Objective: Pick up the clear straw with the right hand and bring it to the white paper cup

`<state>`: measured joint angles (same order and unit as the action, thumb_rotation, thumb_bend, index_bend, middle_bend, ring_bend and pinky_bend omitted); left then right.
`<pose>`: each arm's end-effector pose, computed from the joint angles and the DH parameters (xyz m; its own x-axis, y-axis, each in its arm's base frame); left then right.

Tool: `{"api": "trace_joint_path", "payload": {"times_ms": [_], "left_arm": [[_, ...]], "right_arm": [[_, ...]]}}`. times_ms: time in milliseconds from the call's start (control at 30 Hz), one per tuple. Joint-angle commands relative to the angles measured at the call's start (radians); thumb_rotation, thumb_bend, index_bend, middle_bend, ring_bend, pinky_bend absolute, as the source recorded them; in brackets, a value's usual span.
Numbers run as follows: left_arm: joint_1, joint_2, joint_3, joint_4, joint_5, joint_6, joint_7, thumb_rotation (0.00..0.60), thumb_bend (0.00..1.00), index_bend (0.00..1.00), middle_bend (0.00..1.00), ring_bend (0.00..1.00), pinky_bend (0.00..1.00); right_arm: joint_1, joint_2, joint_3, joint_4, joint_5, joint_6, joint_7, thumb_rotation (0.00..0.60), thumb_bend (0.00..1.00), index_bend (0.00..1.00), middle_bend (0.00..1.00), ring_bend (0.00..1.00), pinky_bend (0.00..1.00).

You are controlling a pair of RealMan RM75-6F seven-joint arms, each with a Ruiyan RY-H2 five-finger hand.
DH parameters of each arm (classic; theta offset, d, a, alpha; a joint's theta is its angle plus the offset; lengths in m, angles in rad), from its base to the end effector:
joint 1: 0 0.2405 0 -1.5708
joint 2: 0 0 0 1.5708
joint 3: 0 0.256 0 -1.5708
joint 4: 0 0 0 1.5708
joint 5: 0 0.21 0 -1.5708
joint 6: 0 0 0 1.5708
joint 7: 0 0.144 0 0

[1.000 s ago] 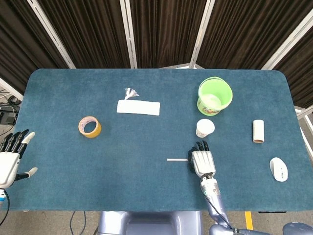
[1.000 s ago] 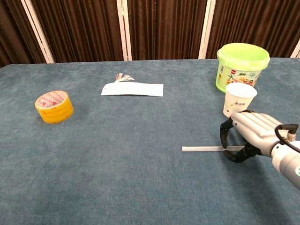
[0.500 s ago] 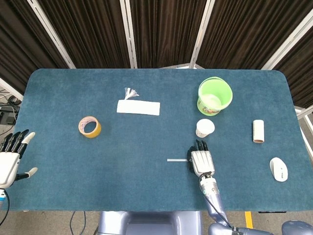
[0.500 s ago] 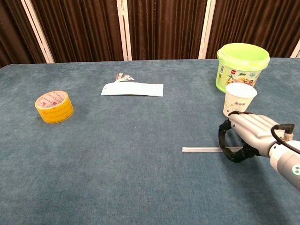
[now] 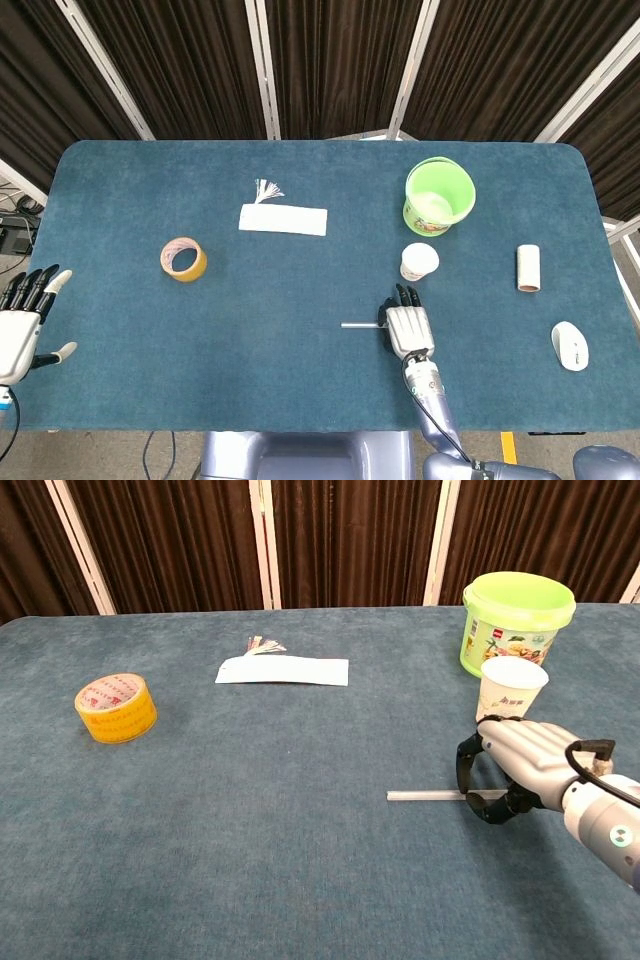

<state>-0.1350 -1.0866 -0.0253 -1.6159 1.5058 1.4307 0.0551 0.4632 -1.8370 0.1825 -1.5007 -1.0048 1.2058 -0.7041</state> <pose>-0.3081 0.1913 0.1586 0.4750 0.0542 0.8783 0.8795 -0.0615 -0.4719 -0.1739 -0.2635 -0.0733 0.4035 -0.2941 0.8664 -0.9141 -0.0884 0.3957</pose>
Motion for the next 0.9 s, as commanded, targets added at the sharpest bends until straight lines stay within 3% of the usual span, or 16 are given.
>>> {"api": "trace_joint_path", "payload": {"times_ms": [33,900], "left_arm": [[0.0,0.0,0.0,0.0,0.0,0.0,-0.001,0.6,0.13,0.0,0.0,0.0,0.0],[0.0,-0.001,0.0,0.001,0.0,0.0,0.001,0.6,0.13,0.0,0.0,0.0,0.0]], "right_arm": [[0.003,-0.003,-0.001,0.002,-0.005,0.004,0.004,0.6,0.45,0.37,0.24,0.0,0.0],[-0.002,-0.023,-0.04,0.038,-0.021,0.025,0.017,0.6,0.37,0.34,0.22,0.0,0.0]]}}
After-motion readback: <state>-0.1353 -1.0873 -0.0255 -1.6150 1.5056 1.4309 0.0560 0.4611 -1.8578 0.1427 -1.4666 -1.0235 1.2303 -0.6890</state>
